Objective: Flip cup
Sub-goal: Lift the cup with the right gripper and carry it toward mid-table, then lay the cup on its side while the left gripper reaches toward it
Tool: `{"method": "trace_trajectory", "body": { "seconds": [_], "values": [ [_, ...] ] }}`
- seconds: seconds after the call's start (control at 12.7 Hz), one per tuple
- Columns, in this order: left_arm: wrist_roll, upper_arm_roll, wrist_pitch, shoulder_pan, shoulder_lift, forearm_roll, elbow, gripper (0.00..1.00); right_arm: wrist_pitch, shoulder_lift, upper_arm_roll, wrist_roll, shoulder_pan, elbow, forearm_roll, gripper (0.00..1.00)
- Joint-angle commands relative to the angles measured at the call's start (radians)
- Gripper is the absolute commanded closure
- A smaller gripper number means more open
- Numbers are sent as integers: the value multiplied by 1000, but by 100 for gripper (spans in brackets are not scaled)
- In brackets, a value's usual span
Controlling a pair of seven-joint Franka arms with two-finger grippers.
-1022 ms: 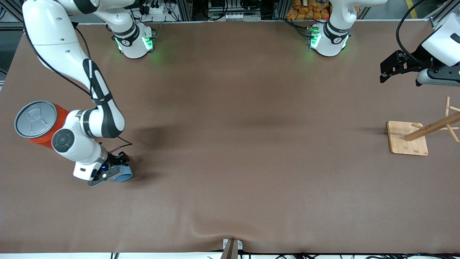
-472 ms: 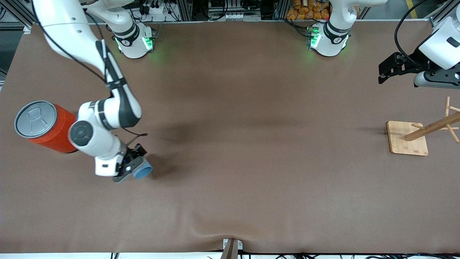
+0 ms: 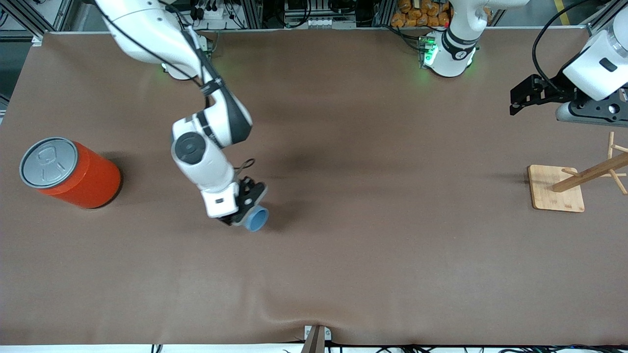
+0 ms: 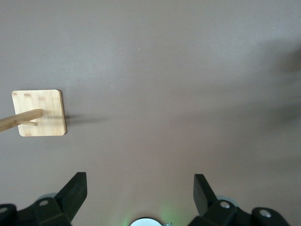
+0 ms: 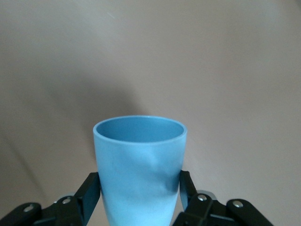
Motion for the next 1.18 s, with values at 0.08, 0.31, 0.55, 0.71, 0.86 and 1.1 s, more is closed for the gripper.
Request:
{"method": "trace_trajectory", "body": {
  "seconds": [0.08, 0.31, 0.55, 0.71, 0.86, 1.1],
  "values": [
    [-4, -3, 20, -5, 23, -36, -1, 0, 159, 31, -9, -85, 117, -13, 6, 69],
    [-4, -13, 46, -28, 60, -55, -1, 0, 240, 62, -10, -131, 199, -16, 5, 73],
    [-4, -22, 86, -40, 124, -121, -1, 0, 246, 64, -10, -130, 207, -18, 5, 74],
    [-4, -23, 108, -49, 164, -182, 1, 0, 246, 64, -10, -130, 205, -18, 5, 74],
    [-7, -33, 135, -85, 192, -198, 1, 0, 243, 64, -10, -124, 201, -18, 5, 74],
    [-21, -34, 163, -131, 222, -200, 1, 0, 234, 48, -10, -112, 187, -18, 6, 72]
  ]
}}
